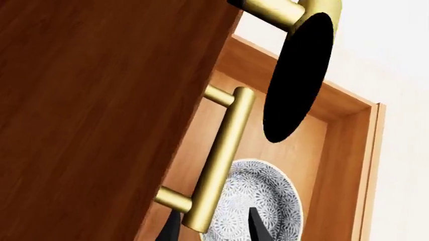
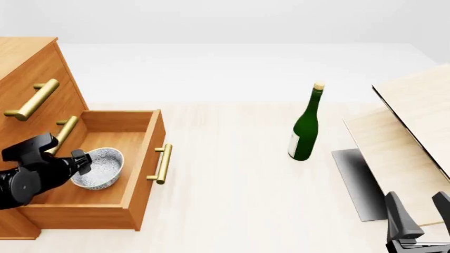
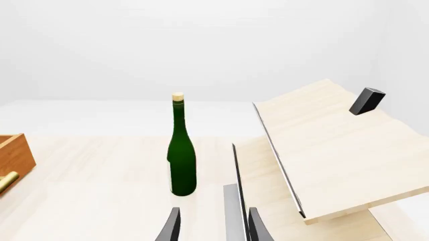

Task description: Put the bowl in the bottom drawer of the cabinet and close it.

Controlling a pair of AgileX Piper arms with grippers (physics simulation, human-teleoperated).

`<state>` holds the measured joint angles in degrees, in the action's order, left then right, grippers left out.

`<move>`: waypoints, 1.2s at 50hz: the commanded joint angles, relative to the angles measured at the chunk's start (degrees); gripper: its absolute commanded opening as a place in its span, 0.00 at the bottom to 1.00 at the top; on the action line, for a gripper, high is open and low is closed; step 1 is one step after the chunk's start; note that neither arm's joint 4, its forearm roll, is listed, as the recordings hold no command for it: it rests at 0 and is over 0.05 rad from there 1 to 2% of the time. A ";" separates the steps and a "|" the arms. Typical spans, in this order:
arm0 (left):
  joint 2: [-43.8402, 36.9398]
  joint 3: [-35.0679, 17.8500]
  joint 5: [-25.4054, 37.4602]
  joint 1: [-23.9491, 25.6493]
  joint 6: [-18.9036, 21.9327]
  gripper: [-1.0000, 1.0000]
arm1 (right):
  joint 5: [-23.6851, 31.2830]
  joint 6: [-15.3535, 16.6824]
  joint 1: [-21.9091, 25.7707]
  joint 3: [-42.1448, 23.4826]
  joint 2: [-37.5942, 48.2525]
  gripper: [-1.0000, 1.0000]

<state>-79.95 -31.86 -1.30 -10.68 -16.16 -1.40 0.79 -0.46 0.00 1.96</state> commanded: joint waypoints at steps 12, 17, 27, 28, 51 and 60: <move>13.57 0.43 7.42 6.39 -0.81 1.00 | 0.20 -0.14 0.05 -0.10 -0.02 1.00; 15.33 -0.08 8.82 8.25 -0.40 1.00 | 0.19 -0.14 0.04 -0.10 -0.01 1.00; 21.05 -0.41 12.50 13.92 0.15 1.00 | 0.20 -0.13 0.04 -0.10 -0.02 1.00; 21.99 -0.38 12.69 14.11 0.96 1.00 | 0.19 -0.14 0.05 -0.10 0.00 1.00; 31.08 -0.46 16.80 27.47 6.01 1.00 | 0.19 -0.14 0.04 -0.10 -0.01 1.00; 31.64 -1.13 16.76 33.36 6.90 1.00 | 0.20 -0.14 0.03 -0.10 -0.02 1.00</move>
<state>-49.64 -32.52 15.40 15.90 -10.48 -1.40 0.78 -0.46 0.00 1.96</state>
